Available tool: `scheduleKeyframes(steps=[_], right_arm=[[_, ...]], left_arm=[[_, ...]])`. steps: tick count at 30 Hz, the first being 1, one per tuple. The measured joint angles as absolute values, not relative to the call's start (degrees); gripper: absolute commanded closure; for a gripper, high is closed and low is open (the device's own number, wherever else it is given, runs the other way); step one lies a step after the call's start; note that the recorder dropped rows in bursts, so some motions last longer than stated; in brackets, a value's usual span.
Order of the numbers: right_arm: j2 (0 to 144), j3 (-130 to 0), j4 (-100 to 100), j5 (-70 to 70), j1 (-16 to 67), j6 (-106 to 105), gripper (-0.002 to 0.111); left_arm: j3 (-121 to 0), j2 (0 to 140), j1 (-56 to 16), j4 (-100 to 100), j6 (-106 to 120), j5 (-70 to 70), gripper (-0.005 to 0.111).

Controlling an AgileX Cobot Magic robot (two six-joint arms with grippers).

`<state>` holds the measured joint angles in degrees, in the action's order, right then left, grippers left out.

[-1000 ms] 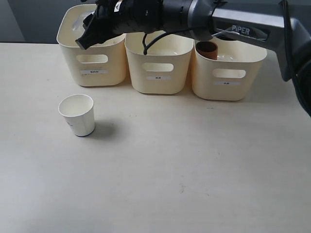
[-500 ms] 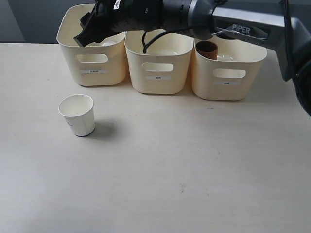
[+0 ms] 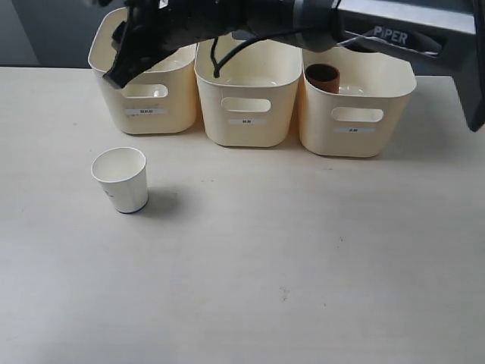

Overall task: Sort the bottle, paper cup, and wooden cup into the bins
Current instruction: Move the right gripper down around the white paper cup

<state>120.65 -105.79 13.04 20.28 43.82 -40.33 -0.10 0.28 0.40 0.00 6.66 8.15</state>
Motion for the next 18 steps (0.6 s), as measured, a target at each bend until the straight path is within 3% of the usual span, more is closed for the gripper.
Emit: scheduleKeyframes(steps=[8, 14, 18], right_arm=[[119.7, -105.8, 13.0, 35.6, 50.9, -49.5, 0.073], [119.7, -105.8, 16.0, 47.0, 51.3, -50.2, 0.047], [119.7, -105.8, 17.3, 48.8, 51.4, -50.4, 0.046]], left_arm=[[-0.1, 0.3, 0.4, 0.0, 6.7, 8.1, 0.107], [-0.1, 0.3, 0.4, 0.0, 6.7, 8.1, 0.107], [-0.1, 0.3, 0.4, 0.0, 6.7, 8.1, 0.107]])
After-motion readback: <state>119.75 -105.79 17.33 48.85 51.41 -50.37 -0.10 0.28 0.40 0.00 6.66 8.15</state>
